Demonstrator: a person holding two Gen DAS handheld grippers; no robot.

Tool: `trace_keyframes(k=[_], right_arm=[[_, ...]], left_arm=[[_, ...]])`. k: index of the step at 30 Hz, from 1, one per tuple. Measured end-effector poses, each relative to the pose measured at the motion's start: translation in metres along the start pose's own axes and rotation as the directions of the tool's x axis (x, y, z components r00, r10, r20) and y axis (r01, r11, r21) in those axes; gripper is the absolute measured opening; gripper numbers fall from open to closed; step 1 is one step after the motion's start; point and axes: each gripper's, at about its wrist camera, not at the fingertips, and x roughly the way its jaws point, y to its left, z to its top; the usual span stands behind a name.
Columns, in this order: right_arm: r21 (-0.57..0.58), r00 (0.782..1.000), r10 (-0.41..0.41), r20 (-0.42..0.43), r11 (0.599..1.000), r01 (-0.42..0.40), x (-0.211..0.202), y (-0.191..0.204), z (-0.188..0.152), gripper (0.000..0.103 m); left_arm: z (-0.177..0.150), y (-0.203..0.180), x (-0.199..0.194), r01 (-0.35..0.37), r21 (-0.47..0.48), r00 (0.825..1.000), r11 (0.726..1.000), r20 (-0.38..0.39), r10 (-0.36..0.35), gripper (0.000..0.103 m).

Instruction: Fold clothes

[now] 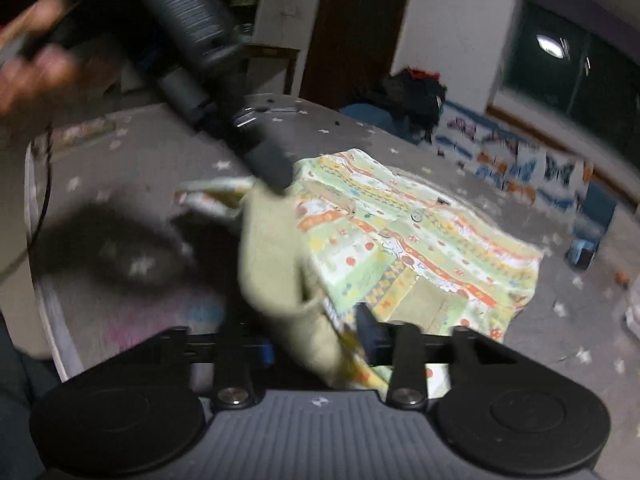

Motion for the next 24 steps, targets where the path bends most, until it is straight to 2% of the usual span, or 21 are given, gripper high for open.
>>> trace_keyframes(k=[1,4,6,7,9,11,15,16,19,21,22,23,24], right_arm=[[0.034,1.000,0.011,-0.002,0.999,-0.011,0.001,-0.006,0.004,0.022],[0.114,0.999,0.042,0.003,0.993,-0.042,0.000,-0.021,0.015,0.015],[0.143,0.999,0.050,0.004,0.988,-0.050,-0.001,-0.028,0.022,0.014],[0.149,0.999,0.050,0.007,0.988,-0.051,-0.002,-0.029,0.024,0.014],[0.158,0.999,0.050,0.013,0.986,-0.052,-0.003,-0.031,0.027,0.013],[0.168,0.999,0.048,0.015,0.985,-0.050,-0.002,-0.033,0.030,0.013],[0.183,0.999,0.037,0.017,0.982,-0.040,-0.001,-0.035,0.034,0.012],[0.188,0.999,0.034,0.017,0.982,-0.036,-0.001,-0.035,0.034,0.012],[0.190,1.000,0.023,0.021,0.981,-0.026,0.000,-0.034,0.034,0.012],[0.194,1.000,0.017,0.026,0.981,-0.021,-0.002,-0.034,0.033,0.011],[0.198,1.000,0.014,0.027,0.980,-0.019,-0.002,-0.033,0.032,0.011],[0.202,1.000,0.011,0.029,0.979,-0.016,-0.002,-0.033,0.032,0.010],[0.208,0.999,0.006,0.035,0.978,-0.014,-0.003,-0.032,0.030,0.008]], left_arm=[[-0.005,-0.001,-0.004,-0.012,0.032,1.000,0.999,0.010,0.012,0.013],[-0.020,-0.003,-0.016,-0.050,0.126,0.998,0.991,0.041,0.045,0.022],[-0.031,-0.007,-0.022,-0.120,0.204,0.991,0.972,0.079,0.105,0.034],[-0.038,-0.010,-0.023,-0.178,0.246,0.982,0.953,0.107,0.156,0.046],[-0.050,-0.016,-0.022,-0.294,0.329,0.953,0.898,0.169,0.250,0.048],[-0.060,-0.020,-0.016,-0.374,0.400,0.925,0.837,0.222,0.307,0.048],[-0.076,-0.026,0.007,-0.466,0.514,0.885,0.720,0.278,0.374,0.049],[-0.080,-0.027,0.013,-0.489,0.537,0.872,0.687,0.291,0.392,0.049],[-0.090,-0.028,0.028,-0.569,0.598,0.820,0.565,0.358,0.447,0.049],[-0.095,-0.027,0.034,-0.597,0.631,0.796,0.495,0.392,0.461,0.042],[-0.097,-0.026,0.036,-0.607,0.646,0.787,0.464,0.406,0.465,0.030],[-0.099,-0.025,0.038,-0.613,0.658,0.780,0.438,0.416,0.468,0.020],[-0.099,-0.023,0.038,-0.612,0.664,0.780,0.430,0.417,0.466,0.015]])
